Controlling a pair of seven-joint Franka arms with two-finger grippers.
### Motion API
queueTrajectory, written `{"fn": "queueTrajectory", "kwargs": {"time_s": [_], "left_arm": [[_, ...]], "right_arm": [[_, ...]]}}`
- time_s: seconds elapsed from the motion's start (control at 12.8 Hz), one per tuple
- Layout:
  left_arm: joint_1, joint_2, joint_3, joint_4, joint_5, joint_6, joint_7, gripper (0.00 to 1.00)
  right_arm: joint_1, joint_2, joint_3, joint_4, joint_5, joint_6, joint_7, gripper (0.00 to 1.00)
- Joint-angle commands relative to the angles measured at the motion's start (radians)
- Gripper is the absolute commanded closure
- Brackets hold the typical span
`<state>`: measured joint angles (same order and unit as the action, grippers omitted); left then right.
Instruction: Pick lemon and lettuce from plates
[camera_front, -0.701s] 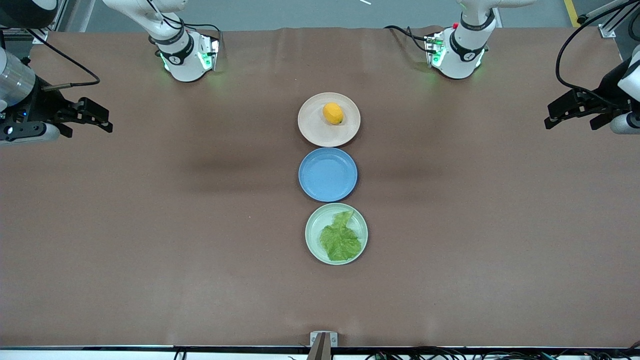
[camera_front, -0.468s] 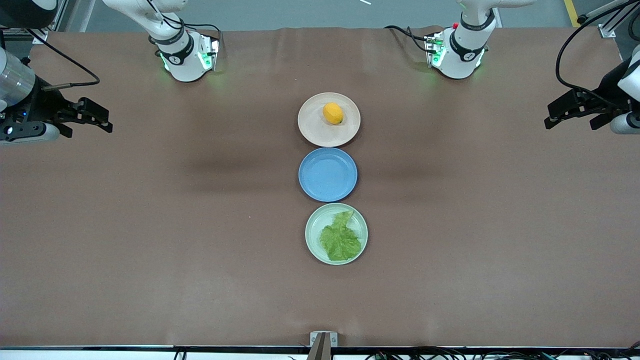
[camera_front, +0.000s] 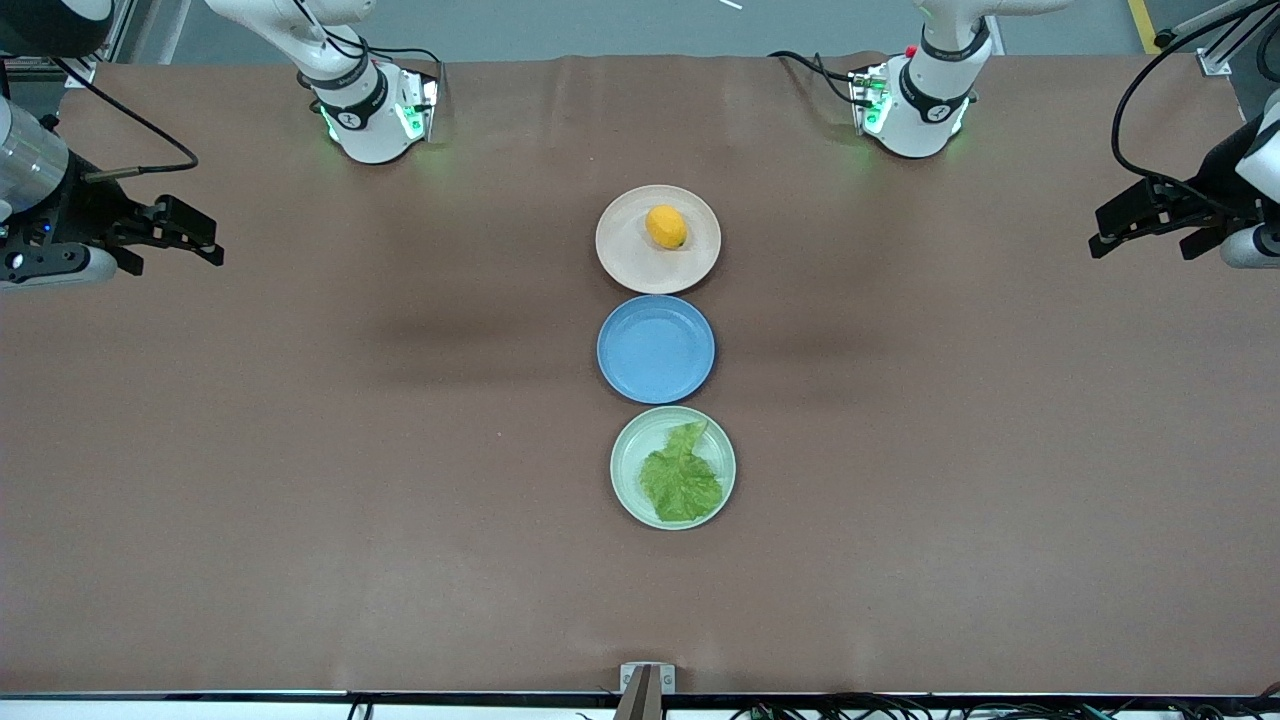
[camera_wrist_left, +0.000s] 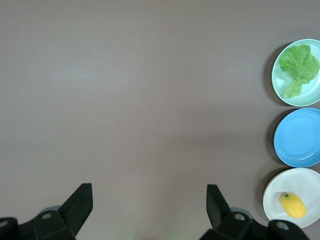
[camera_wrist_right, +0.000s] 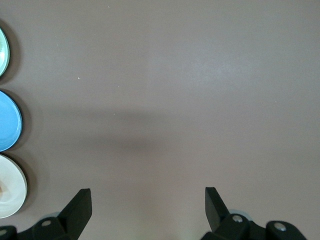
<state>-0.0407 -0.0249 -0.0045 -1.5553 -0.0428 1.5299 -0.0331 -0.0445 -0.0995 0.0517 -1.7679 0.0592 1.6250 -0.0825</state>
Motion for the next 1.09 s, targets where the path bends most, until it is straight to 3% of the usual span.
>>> {"fn": "queueTrajectory", "kwargs": {"time_s": [0.0,0.39,0.62,0.94,1.01], "left_arm": [[-0.018,0.006,-0.003,0.009,0.004,-0.014,-0.001,0.00],[-0.022,0.138,-0.135,0.011,-0.081,0.015,-0.178,0.00],[-0.056,0.259,-0.207,0.009,-0.085,0.180,-0.359,0.00],[-0.174,0.420,-0.209,0.009,-0.080,0.448,-0.608,0.00],[-0.207,0.454,-0.207,0.009,-0.078,0.513,-0.673,0.00]], "right_arm": [[-0.009,-0.026,0.002,-0.018,0.011,-0.002,-0.011,0.00],[-0.008,-0.025,0.002,-0.011,0.011,-0.004,-0.011,0.00],[-0.008,-0.013,0.002,0.018,0.011,-0.004,0.001,0.00],[0.015,0.226,0.007,0.108,0.013,-0.005,-0.013,0.00],[0.021,0.236,0.008,0.104,0.014,-0.005,-0.014,0.00]]}}
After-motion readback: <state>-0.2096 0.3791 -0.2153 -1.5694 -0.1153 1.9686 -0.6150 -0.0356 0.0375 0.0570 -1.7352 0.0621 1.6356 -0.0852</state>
